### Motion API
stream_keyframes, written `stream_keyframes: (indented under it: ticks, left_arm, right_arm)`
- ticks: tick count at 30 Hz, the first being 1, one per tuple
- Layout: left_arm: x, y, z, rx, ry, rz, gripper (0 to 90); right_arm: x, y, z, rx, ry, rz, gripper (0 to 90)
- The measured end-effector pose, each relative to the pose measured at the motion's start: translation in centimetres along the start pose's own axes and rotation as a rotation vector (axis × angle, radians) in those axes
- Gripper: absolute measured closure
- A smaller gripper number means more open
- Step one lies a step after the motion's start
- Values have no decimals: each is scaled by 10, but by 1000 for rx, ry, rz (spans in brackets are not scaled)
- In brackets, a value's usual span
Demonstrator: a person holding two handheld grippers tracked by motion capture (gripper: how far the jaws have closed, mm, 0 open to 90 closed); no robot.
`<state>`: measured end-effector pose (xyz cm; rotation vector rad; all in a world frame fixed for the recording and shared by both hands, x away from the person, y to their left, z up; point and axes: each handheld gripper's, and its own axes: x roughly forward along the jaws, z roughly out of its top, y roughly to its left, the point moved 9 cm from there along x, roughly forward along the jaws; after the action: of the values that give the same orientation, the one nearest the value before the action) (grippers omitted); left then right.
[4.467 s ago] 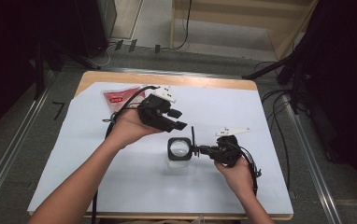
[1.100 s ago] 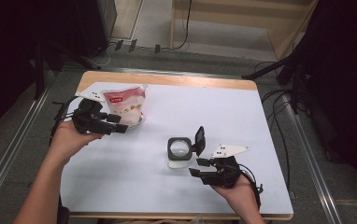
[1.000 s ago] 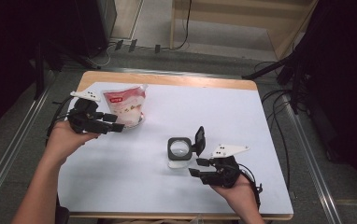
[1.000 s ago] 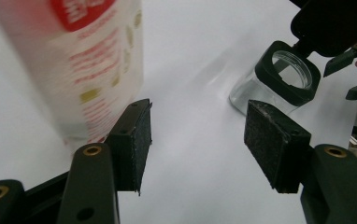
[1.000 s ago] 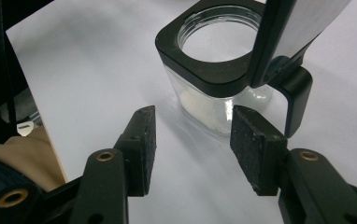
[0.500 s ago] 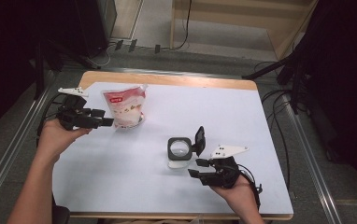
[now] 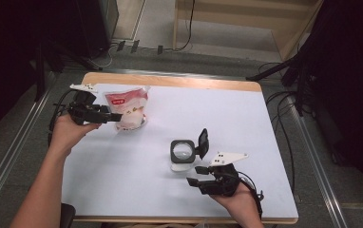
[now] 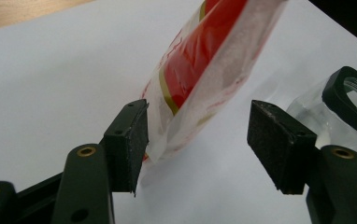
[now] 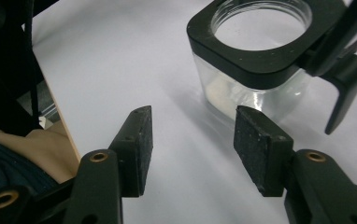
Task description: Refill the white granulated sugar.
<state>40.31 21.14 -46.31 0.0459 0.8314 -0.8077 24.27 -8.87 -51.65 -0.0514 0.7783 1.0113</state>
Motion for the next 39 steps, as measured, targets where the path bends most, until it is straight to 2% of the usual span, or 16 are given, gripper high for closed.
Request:
stream_keyframes:
  ticks: [1,3,8,15,18,20,23,25,28,31,34,35,39]
  left_arm:
    - [3,1,0,16,5,14,422]
    - [8,2,1,16,17,28,440]
    - [17,5,4,23,6,34,438]
    - [26,10,7,-4,-48,26,510]
    - [28,11,7,-51,-75,12,596]
    - [28,11,7,-57,-71,7,641]
    - [28,10,6,-30,-68,28,723]
    - [28,9,6,-30,-62,34,784]
    - [29,11,7,-72,-72,7,828]
    - [29,12,8,-97,-69,-13,873]
    - [28,12,8,-97,-67,-18,885]
    - [28,12,9,-107,-70,-7,889]
    - [24,14,10,-132,-55,-7,895]
  right_arm:
    - [1,1,0,0,2,-1,470]
    - [2,3,-1,-2,4,2,466]
    - [4,7,-2,-22,11,8,465]
    - [9,17,4,-47,-5,36,448]
    - [12,24,8,-62,-11,48,445]
    - [16,29,10,-72,-10,61,445]
    - [23,34,11,-87,2,71,444]
    - [28,38,12,-88,5,81,445]
    - [30,42,17,-85,12,86,452]
    - [33,45,27,-79,-10,78,451]
    - [36,45,33,-72,-13,66,451]
    - [37,45,34,-72,-12,66,450]
    - [41,48,41,-90,-15,58,445]
